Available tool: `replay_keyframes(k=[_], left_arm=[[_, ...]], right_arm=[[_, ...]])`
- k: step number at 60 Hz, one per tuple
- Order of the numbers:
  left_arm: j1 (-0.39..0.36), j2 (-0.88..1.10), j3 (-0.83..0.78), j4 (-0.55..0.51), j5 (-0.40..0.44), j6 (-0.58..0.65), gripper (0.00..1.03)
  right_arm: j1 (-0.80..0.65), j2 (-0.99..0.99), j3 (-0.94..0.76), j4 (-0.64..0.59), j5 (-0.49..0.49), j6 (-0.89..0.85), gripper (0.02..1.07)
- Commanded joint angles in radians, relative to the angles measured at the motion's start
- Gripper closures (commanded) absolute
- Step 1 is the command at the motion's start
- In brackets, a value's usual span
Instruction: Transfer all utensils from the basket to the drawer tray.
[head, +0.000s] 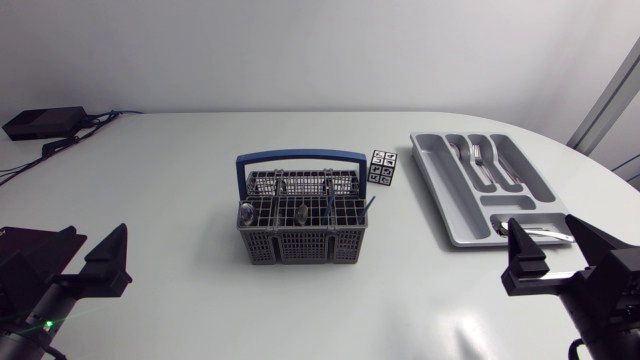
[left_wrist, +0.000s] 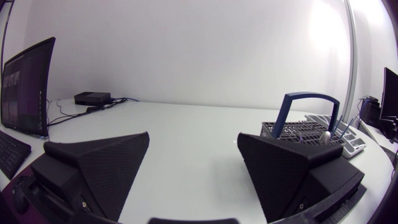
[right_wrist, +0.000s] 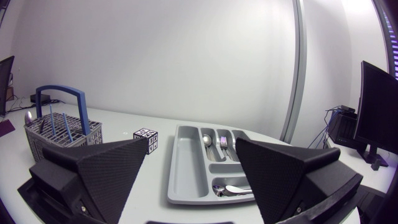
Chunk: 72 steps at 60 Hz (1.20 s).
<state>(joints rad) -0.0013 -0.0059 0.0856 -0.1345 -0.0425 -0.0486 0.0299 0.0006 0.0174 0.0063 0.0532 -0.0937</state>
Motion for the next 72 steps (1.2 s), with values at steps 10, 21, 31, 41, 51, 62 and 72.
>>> replay_keyframes(k=[10, 21, 31, 41, 51, 62, 72], left_arm=[[-0.002, -0.008, -0.032, -0.042, -0.003, 0.003, 0.04], [0.014, -0.009, 0.009, -0.028, -0.003, 0.007, 0.04], [0.017, -0.008, 0.082, -0.047, -0.002, 0.006, 0.04], [0.009, 0.024, 0.16, -0.057, -0.002, -0.004, 0.04], [-0.006, 0.172, 0.25, -0.056, -0.002, -0.036, 0.04], [-0.04, 0.406, 0.41, -0.136, -0.01, -0.099, 0.04], [-0.101, 0.636, 0.595, -0.321, -0.017, -0.089, 0.05]], right_arm=[[-0.016, -0.007, -0.02, 0.006, 0.002, 0.008, 0.06], [-0.015, -0.008, -0.022, 0.024, 0.013, 0.002, 0.06], [-0.016, -0.007, -0.002, 0.015, 0.016, -0.001, 0.06], [-0.018, -0.005, 0.029, 0.004, 0.019, -0.005, 0.06], [-0.016, 0.012, 0.059, 0.009, 0.019, -0.02, 0.06], [-0.013, 0.108, 0.105, 0.047, 0.019, -0.021, 0.06], [-0.013, 0.246, 0.161, 0.084, 0.023, -0.009, 0.06]])
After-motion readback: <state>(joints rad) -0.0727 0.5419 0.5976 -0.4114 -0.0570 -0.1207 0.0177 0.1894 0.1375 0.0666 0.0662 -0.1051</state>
